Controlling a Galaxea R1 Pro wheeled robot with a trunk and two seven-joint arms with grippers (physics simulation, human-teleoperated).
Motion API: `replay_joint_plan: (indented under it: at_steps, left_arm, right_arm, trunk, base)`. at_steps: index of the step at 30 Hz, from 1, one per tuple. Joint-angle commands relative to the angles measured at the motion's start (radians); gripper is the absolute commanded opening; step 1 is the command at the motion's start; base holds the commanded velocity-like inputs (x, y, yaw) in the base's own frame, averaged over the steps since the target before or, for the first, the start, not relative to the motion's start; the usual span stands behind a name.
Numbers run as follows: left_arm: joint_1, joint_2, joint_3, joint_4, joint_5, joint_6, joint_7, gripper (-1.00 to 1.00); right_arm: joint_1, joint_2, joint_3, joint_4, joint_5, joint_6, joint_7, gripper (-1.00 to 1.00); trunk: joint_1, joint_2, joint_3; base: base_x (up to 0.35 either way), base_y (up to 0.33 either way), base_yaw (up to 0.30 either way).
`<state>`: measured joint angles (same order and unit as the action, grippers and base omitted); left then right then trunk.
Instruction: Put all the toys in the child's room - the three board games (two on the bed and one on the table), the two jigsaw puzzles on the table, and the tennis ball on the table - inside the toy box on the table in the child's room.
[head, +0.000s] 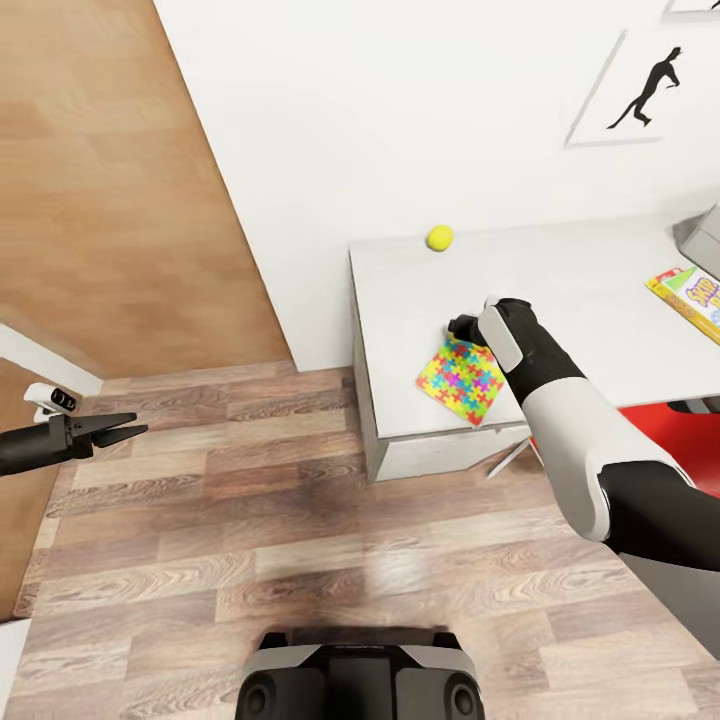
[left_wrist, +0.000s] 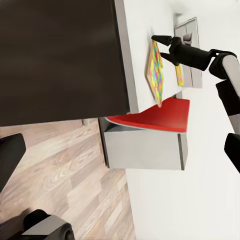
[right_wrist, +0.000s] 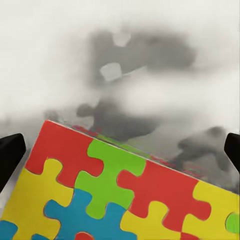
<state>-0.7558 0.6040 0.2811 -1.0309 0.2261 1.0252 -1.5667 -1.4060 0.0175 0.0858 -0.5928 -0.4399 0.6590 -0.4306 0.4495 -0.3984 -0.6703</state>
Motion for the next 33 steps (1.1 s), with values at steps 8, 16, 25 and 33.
replay_joint_plan:
  at_steps: [8, 16, 25, 33]
  left_arm:
    - [0.000, 0.000, 0.000, 0.000, -0.001, 0.011, -0.004, 1.00]
    - [0.000, 0.000, 0.000, 0.000, -0.004, 0.010, -0.004, 1.00]
    - [0.000, 0.000, -0.002, 0.000, -0.005, 0.010, -0.004, 1.00]
    - [0.000, -0.002, -0.002, 0.000, -0.007, 0.010, -0.004, 1.00]
  right_arm:
    - [-0.001, -0.001, 0.005, -0.001, -0.011, 0.002, -0.010, 1.00]
    - [-0.001, -0.001, 0.005, -0.001, -0.011, 0.002, -0.010, 1.00]
    - [-0.001, -0.001, 0.005, -0.001, -0.011, 0.002, -0.010, 1.00]
    - [-0.001, -0.001, 0.005, -0.001, -0.011, 0.002, -0.010, 1.00]
  trunk:
    - [0.001, -0.002, -0.001]
    - [0.001, -0.002, -0.001]
    - [0.001, -0.002, -0.001]
    - [0.001, -0.002, -0.001]
  base:
    - [-0.067, 0.101, 0.000]
    - [-0.102, 0.091, 0.000]
    - [-0.099, 0.056, 0.000]
    - [-0.103, 0.052, 0.000]
